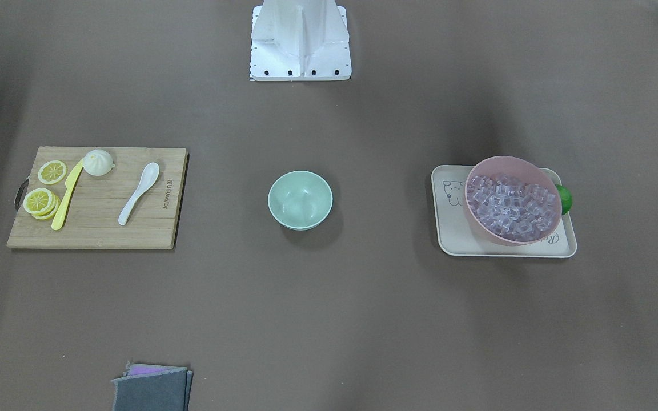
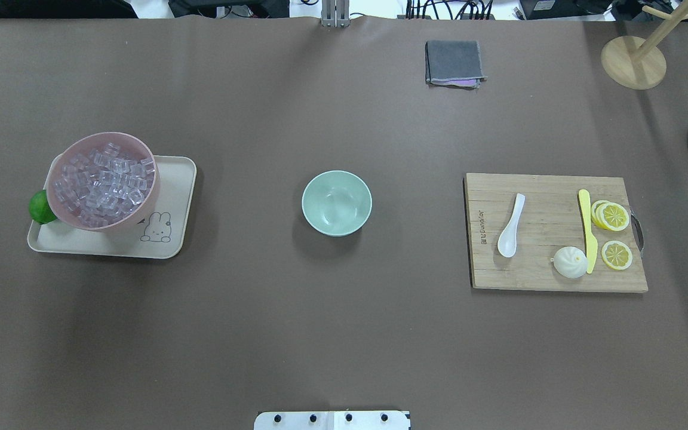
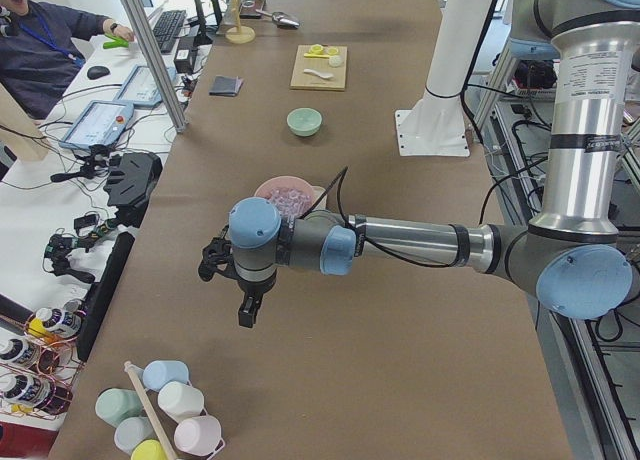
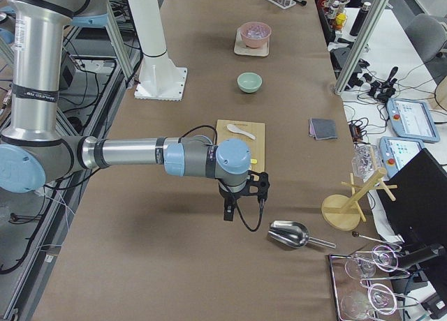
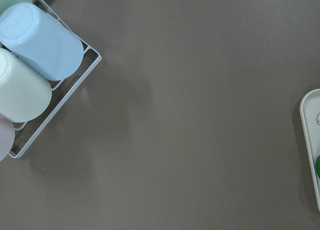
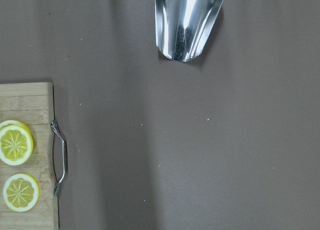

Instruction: Put spoon and ice into bowl

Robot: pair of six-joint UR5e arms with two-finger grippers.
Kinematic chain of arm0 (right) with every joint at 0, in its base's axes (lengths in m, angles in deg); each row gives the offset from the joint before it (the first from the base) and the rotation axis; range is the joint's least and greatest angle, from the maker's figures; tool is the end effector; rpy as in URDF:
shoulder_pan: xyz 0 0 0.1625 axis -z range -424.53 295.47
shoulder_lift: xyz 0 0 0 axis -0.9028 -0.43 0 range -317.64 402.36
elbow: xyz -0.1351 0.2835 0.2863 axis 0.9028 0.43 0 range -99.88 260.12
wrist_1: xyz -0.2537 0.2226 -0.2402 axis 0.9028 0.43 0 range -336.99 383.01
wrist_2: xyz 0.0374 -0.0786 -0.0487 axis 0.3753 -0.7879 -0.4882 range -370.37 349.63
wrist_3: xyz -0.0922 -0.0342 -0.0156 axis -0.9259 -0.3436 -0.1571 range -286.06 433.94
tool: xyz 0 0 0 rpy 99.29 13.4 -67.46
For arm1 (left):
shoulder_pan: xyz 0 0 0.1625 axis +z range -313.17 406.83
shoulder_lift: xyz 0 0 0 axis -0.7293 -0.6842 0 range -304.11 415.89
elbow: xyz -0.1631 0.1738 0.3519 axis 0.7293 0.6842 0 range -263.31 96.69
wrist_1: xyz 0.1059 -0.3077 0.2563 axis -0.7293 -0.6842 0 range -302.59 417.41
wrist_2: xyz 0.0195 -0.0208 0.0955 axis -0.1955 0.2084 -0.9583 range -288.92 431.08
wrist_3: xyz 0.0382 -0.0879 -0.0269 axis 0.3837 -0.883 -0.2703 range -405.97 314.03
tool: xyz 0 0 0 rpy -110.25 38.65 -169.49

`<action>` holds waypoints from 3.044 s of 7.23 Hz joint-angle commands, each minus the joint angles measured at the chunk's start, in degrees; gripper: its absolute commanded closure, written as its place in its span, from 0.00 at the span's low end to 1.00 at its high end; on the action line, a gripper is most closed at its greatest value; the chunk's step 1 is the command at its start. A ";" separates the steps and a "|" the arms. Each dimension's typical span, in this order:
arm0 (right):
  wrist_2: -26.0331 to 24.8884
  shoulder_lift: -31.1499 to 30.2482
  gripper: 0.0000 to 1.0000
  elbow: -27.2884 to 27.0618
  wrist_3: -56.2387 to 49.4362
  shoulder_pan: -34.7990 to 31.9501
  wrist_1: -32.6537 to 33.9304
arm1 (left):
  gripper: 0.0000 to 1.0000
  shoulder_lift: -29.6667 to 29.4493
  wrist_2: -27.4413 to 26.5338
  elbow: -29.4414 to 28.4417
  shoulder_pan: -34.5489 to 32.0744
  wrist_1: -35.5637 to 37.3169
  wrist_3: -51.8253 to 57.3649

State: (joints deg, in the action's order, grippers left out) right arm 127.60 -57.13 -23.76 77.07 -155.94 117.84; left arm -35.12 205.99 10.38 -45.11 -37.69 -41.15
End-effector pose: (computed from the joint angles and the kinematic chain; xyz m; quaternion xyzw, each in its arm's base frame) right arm 0.0698 -0.4186 0.6190 -0.0096 -0.4063 0.0376 0.9129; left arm -0.0802 -0.5062 0.6078 0.1012 0.3753 0.0557 0.9197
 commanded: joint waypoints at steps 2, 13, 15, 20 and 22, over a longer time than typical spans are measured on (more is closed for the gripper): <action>0.01 -0.01 0.00 -0.18 0.13 0.09 0.00 | 0.01 -0.04 0.09 0.35 0.09 -0.35 0.10; 2.91 5.25 0.00 -2.38 9.01 0.44 -13.34 | 0.01 -3.91 -0.09 0.71 0.18 -9.27 -0.60; 3.44 5.36 0.00 -3.18 15.16 0.35 -22.26 | 0.01 -3.74 0.00 0.26 0.18 -11.24 -0.60; 0.10 6.58 0.00 2.71 15.15 0.44 -37.62 | 0.01 -3.99 -0.35 -1.48 0.52 -23.71 -0.51; 0.10 6.68 0.00 4.21 14.29 0.44 -37.87 | 0.01 -4.00 -0.35 -4.91 0.88 -26.61 -2.18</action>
State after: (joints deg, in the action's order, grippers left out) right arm 127.70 -50.42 -20.39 91.89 -155.50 80.31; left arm -39.01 205.67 7.15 -44.38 -61.86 -42.53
